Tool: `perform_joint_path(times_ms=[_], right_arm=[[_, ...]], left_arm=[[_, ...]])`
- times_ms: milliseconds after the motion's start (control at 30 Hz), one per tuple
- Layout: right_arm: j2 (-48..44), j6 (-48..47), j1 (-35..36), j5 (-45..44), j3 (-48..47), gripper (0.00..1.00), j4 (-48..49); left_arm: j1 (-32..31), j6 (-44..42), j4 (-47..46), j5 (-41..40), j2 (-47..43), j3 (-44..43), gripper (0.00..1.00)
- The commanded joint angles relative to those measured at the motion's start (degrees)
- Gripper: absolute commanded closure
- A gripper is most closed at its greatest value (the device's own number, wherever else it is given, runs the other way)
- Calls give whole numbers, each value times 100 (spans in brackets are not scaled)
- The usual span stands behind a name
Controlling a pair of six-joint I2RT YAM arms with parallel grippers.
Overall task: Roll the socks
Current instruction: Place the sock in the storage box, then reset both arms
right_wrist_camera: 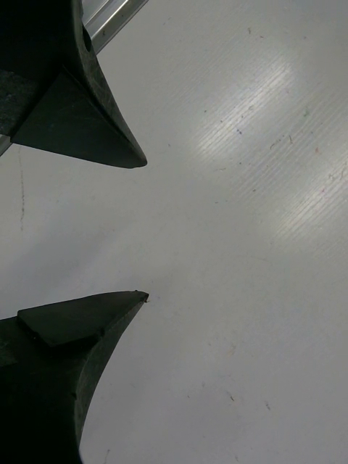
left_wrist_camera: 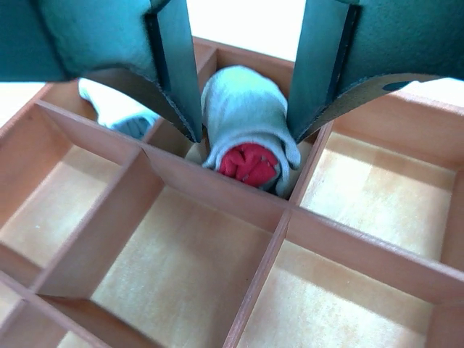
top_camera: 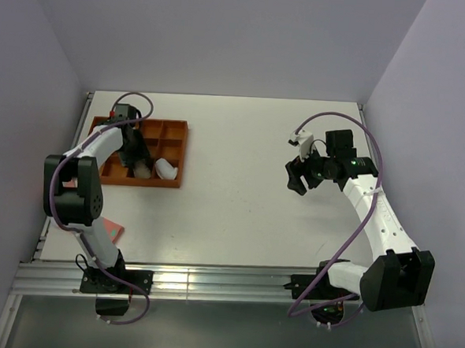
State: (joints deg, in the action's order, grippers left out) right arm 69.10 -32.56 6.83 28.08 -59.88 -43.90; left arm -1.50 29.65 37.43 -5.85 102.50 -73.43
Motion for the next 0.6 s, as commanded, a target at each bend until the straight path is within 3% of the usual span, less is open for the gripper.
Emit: perform_joint_path(times_ms=[0, 100, 133, 333, 433, 467, 567], right_arm=[[-178, -40, -41, 22, -15, 24, 145], [-186, -23, -42, 31, -6, 24, 180], [-186, -14, -41, 23, 2, 24, 189], [-186, 82, -41, 14, 90, 21, 320], [-335, 223, -41, 31, 108, 11, 400], [-379, 284, -41, 40, 108, 0, 461], [-599, 425, -41, 128, 64, 0, 531]], left_arm=[[-35, 129, 97, -13, -450, -277, 45], [-35, 173, 212, -136, -581, -374, 42], [-35, 173, 316, -162, -599, -409, 35], [-44, 190, 467, -172, -950, -576, 34], [-114, 278, 432, -14, -1398, -602, 35], [-218, 296, 414, -4, -1634, -637, 35], [-569, 410, 379, -30, -2135, -647, 36]])
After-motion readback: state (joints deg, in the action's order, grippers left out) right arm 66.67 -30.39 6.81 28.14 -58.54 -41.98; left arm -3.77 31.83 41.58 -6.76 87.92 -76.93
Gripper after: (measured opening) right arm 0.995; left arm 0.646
